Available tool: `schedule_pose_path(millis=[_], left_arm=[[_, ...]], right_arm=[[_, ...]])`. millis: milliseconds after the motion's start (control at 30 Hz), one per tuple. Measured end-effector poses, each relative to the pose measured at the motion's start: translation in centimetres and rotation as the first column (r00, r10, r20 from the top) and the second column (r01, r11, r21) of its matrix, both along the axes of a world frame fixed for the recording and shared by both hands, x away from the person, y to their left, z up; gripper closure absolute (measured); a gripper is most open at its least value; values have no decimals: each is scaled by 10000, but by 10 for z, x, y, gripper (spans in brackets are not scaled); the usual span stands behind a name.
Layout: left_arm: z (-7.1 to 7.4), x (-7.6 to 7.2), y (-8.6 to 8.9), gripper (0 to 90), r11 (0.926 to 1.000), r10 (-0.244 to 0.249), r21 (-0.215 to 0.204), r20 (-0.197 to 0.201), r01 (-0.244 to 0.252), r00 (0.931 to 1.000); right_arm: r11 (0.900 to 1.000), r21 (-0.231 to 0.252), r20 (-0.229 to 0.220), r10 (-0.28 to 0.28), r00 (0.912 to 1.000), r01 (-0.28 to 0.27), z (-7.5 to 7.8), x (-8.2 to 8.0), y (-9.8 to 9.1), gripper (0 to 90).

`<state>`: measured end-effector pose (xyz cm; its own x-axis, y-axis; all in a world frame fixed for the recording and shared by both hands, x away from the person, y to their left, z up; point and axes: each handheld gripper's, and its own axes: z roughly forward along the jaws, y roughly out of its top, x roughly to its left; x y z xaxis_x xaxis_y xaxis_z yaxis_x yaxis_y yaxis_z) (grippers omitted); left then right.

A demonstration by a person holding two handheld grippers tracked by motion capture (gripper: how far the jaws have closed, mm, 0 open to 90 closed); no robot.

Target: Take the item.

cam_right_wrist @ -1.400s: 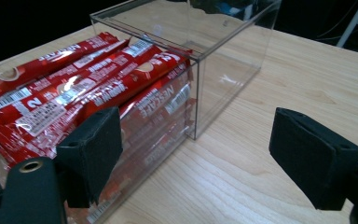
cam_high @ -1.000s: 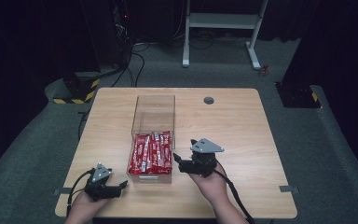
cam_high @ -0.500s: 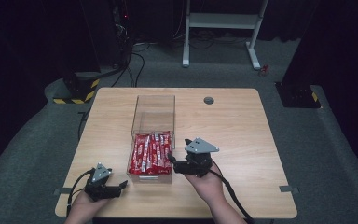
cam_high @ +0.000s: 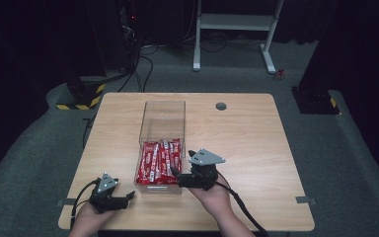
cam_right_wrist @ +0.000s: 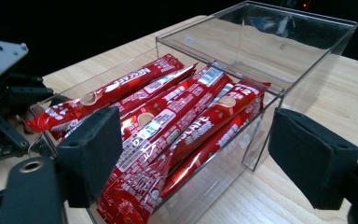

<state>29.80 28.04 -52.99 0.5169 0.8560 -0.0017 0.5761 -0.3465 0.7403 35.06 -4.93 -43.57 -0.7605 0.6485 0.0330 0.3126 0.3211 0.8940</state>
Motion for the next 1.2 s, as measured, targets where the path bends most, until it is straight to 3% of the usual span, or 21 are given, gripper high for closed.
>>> schedule_pose_path(millis=[367, 633, 833, 1200], left_arm=[[0, 0, 0, 166, 10000, -10, 17, -6, 10, 10000], [0, 0, 0, 166, 10000, -5, 19, -4, 5, 10000], [0, 0, 0, 166, 10000, -7, 9, -3, 7, 10000], [0, 0, 0, 166, 10000, -1, 12, 1, 1, 10000]], right_arm=[[9996, -7, -177, 269, 9995, -269, -8, -3, 7, 240], [9990, 273, -83, 365, 9993, -362, -12, -8, 5, 414], [9994, 288, -310, 190, 9993, -181, -14, -9, 5, 547], [9998, 203, -457, 24, 9990, -15, -17, -7, 5, 676]])
